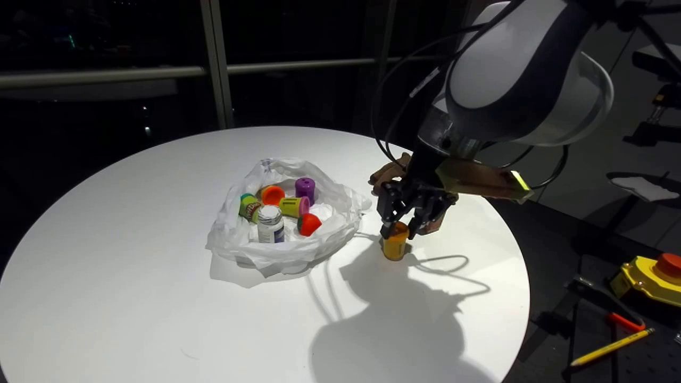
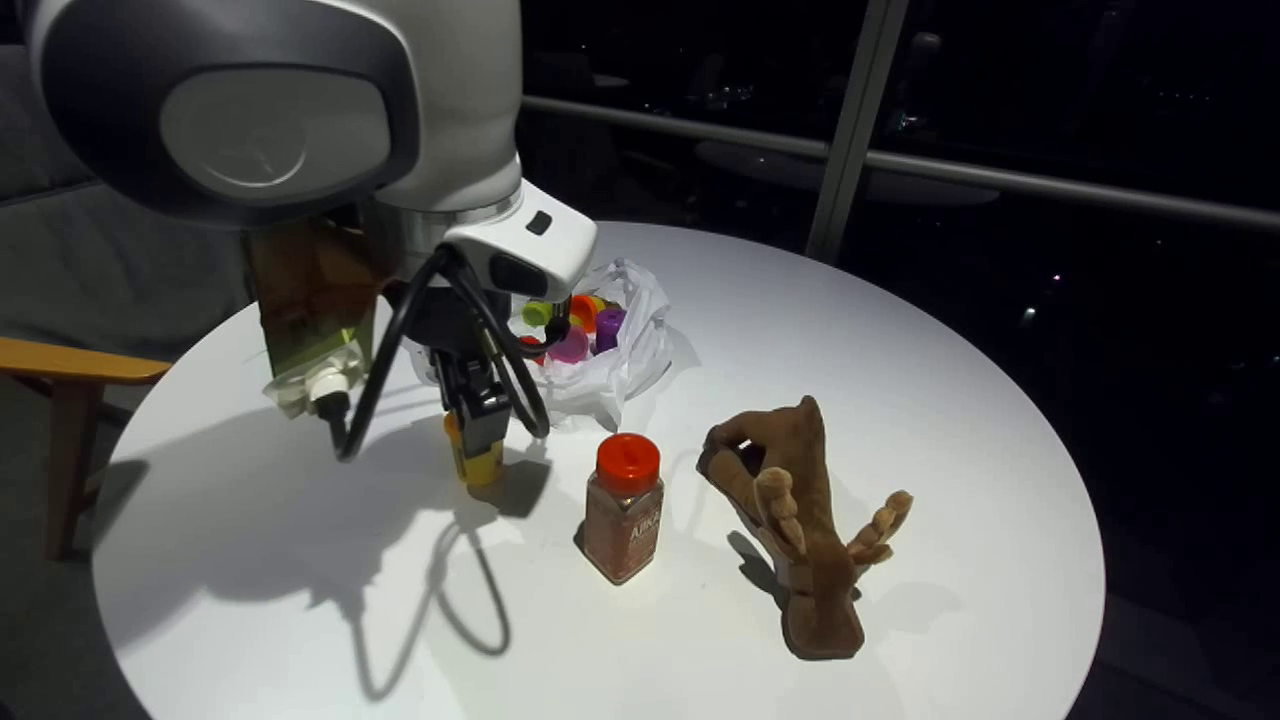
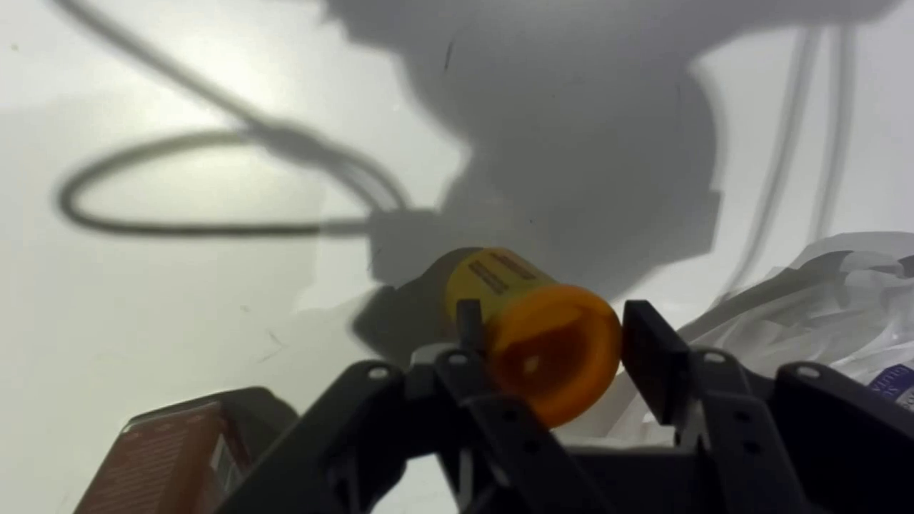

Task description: Pick up the objects from the plastic bag and put them on the table.

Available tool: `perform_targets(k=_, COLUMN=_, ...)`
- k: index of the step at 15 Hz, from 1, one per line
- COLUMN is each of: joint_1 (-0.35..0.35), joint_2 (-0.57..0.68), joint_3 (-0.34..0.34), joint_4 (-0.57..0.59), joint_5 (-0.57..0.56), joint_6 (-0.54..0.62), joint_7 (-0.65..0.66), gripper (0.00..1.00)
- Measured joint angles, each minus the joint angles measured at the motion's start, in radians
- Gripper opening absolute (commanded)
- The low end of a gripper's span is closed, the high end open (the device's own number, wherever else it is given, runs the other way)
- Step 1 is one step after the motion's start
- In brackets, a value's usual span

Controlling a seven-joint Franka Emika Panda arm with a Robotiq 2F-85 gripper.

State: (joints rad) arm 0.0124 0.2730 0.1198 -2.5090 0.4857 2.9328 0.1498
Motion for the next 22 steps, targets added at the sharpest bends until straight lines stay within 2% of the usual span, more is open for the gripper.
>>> perform_targets(k=2, joint_1=-0.002, joint_2=-0.001, joint_3=0.0, joint_4=-0.001, joint_5=0.002, joint_6=0.008, joint_7=-0.004, gripper=0.98)
perform_targets(k=3, joint_1=-0.005, joint_2=-0.004, joint_3=0.0, joint_4=-0.001, joint_5=0.003, joint_6=0.008, joint_7=-0.008, gripper=1.0)
perform_targets(k=6, joint_1=-0.009, joint_2=-0.036, joint_3=0.001, joint_4=0.004, joint_5=-0.001, joint_6=-0.003, joint_7=-0.016, gripper=1.0)
perform_targets(k=9, joint_1=-0.001, joint_2=-0.099, joint_3=0.004, joint_4=0.042, joint_5=-0.048, joint_6=-0.085, joint_7=-0.013, gripper=1.0)
perform_targets(k=12, joint_1=0.04, joint_2=-0.12, joint_3=0.0, joint_4=0.128, joint_5=-0.19, joint_6=-0.178, joint_7=0.03, gripper=1.0)
perform_targets(k=15, joint_1=0.103, joint_2=-0.076, joint_3=-0.014, joint_4=0.24, joint_5=-0.43, joint_6=-0.275, joint_7=0.117, gripper=1.0)
perform_targets(k=18, joint_1=0.159, joint_2=0.031, joint_3=-0.035, joint_4=0.376, joint_5=-0.608, joint_6=-0.374, joint_7=0.144, gripper=1.0)
perform_targets(k=22, joint_1=0.212, joint_2=0.202, joint_3=-0.075, joint_4=0.556, joint_5=-0.719, joint_6=-0.431, joint_7=0.144, gripper=1.0)
